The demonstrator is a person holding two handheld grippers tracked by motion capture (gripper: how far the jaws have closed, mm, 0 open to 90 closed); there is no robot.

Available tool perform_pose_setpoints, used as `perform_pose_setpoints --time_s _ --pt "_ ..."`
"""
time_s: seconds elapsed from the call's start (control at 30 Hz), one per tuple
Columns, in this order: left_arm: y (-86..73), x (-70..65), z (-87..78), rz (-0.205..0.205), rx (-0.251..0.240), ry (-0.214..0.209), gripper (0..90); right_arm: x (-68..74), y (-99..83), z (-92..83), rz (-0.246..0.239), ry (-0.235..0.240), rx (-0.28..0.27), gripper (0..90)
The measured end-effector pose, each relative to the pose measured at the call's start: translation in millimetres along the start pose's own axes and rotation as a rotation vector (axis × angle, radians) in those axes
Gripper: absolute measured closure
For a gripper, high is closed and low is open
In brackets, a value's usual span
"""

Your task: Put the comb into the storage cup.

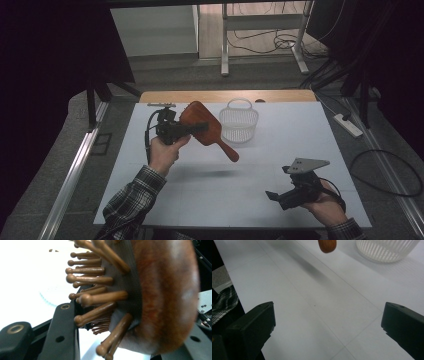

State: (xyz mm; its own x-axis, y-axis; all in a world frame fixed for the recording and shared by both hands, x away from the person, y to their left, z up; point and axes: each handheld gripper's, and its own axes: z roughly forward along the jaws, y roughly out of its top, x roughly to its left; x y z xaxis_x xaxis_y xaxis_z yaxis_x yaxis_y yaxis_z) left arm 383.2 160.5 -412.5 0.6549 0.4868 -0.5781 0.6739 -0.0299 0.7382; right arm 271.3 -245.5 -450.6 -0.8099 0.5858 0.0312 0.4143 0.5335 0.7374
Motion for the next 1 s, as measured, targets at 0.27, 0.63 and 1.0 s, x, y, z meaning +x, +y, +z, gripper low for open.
perform_pose_setpoints --time_s 0.27,0.63,1.0 --pt "11.5 4.1 -3.8 -0.010 -0.020 0.009 53.5 -6.3 -11.8 -9.7 0.029 -0.031 0.012 0.0" --pt "20.5 7.5 -4.5 -0.018 -0.031 0.020 53.5 -13.4 -26.2 -22.4 0.082 -0.070 0.012 0.0" --pt "31.6 8.2 -4.0 -0.022 -0.042 0.030 53.5 -18.8 -41.6 -40.4 0.157 -0.130 0.028 0.0"
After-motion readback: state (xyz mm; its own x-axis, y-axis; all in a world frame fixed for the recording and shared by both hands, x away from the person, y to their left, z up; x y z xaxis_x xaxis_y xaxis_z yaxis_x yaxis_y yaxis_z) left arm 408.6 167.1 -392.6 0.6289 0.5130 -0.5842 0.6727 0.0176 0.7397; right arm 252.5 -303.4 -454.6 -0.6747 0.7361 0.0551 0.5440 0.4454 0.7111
